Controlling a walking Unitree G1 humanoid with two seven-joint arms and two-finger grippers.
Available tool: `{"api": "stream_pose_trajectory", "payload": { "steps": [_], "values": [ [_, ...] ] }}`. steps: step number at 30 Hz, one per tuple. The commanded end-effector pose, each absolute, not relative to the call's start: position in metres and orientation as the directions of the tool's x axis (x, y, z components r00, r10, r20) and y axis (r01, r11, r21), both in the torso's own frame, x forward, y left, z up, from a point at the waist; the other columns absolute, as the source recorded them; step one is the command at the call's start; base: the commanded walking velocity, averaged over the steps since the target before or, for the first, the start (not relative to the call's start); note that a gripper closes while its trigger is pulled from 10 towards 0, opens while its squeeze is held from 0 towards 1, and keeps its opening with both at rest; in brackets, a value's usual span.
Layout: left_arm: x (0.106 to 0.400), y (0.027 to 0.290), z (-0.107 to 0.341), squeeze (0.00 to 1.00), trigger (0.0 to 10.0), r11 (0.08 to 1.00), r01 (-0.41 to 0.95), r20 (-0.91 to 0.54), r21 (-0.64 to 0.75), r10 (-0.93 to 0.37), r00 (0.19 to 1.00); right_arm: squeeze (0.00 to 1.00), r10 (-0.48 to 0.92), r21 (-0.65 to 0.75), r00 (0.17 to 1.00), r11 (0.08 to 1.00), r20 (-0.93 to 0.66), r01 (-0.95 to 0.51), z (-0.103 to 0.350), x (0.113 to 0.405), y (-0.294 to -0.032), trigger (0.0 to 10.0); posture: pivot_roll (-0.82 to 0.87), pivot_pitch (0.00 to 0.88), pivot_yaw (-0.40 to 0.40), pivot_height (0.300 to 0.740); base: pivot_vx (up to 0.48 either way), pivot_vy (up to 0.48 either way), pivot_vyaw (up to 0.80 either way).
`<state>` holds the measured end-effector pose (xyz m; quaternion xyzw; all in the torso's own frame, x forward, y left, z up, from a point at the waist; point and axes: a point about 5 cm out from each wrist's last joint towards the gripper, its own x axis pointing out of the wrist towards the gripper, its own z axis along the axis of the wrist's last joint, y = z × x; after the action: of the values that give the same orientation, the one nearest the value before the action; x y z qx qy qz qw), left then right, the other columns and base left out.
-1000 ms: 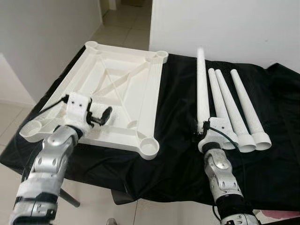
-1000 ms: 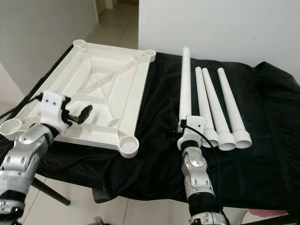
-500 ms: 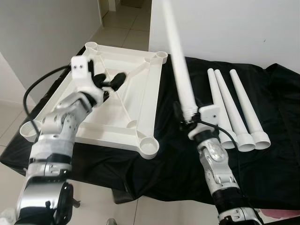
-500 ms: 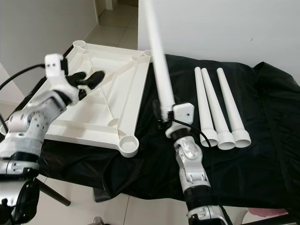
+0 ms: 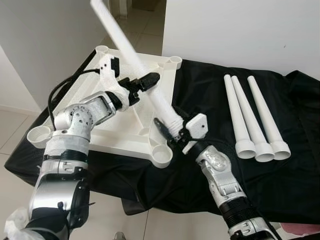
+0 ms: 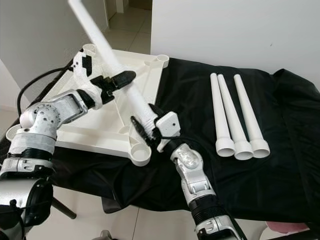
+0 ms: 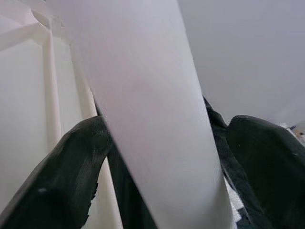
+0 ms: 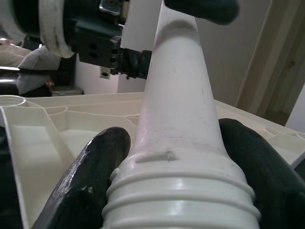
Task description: Building children table
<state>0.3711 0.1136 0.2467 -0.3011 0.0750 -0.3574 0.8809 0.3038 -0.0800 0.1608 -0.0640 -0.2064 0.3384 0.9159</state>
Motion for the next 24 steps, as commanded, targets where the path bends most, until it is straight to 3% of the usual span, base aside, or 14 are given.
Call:
{"api": "stream_pose_trajectory", "payload": {
  "steps": [1, 7, 14, 15, 16, 19, 20, 24],
  "values": [
    [0.359, 0.103, 0.263, 0.0, 10.0, 0.282, 0.8, 0.281, -0.53, -0.831, 0.48, 0.0, 0.664, -0.274, 0.667, 0.748, 0.338, -0.605, 0.161, 0.302, -0.078, 10.0, 0.02, 0.0, -0.003, 0.74, 0.0, 0.0, 0.0],
    [0.368, 0.111, 0.272, 0.0, 10.0, 0.315, 0.785, 0.289, -0.533, -0.804, 0.519, 0.0, 0.684, -0.291, 0.65, 0.729, 0.332, -0.619, 0.158, 0.298, -0.077, 10.0, 0.02, 0.0, 0.0, 0.74, 0.0, 0.0, 0.0],
    [0.388, 0.134, 0.286, 0.0, 10.0, 0.428, 0.706, 0.259, -0.564, -0.72, 0.644, 0.0, 0.701, -0.297, 0.642, 0.713, 0.31, -0.635, 0.15, 0.291, -0.076, 10.0, 0.02, 0.0, 0.007, 0.74, 0.0, 0.0, 0.0],
    [0.391, 0.138, 0.288, 0.0, 6.3, 0.446, 0.692, 0.259, -0.568, -0.701, 0.664, 0.0, 0.702, -0.299, 0.642, 0.712, 0.309, -0.635, 0.149, 0.291, -0.076, 10.0, 0.02, 0.0, 0.008, 0.74, 0.0, 0.0, 0.0],
    [0.391, 0.138, 0.288, 0.0, 6.3, 0.446, 0.692, 0.259, -0.568, -0.701, 0.664, 0.0, 0.702, -0.299, 0.642, 0.712, 0.309, -0.635, 0.149, 0.291, -0.076, 10.0, 0.02, 0.0, 0.008, 0.74, 0.0, 0.0, 0.0],
    [0.396, 0.145, 0.293, 0.0, 0.9, 0.46, 0.65, 0.263, -0.605, -0.655, 0.708, 0.0, 0.697, -0.291, 0.647, 0.717, 0.31, -0.633, 0.149, 0.291, -0.075, 10.0, 0.02, 0.002, 0.012, 0.74, 0.0, 0.0, 0.0],
    [0.397, 0.147, 0.293, 0.0, 0.0, 0.468, 0.636, 0.262, -0.613, -0.639, 0.723, 0.0, 0.695, -0.289, 0.648, 0.719, 0.311, -0.632, 0.15, 0.291, -0.075, 10.0, 0.02, 0.006, 0.013, 0.74, 0.0, 0.0, 0.0],
    [0.4, 0.15, 0.293, 0.0, 0.0, 0.476, 0.618, 0.259, -0.626, -0.62, 0.741, 0.0, 0.694, -0.289, 0.649, 0.72, 0.312, -0.631, 0.15, 0.291, -0.075, 10.0, 0.02, 0.008, 0.015, 0.74, 0.0, 0.0, 0.0]
  ]
}}
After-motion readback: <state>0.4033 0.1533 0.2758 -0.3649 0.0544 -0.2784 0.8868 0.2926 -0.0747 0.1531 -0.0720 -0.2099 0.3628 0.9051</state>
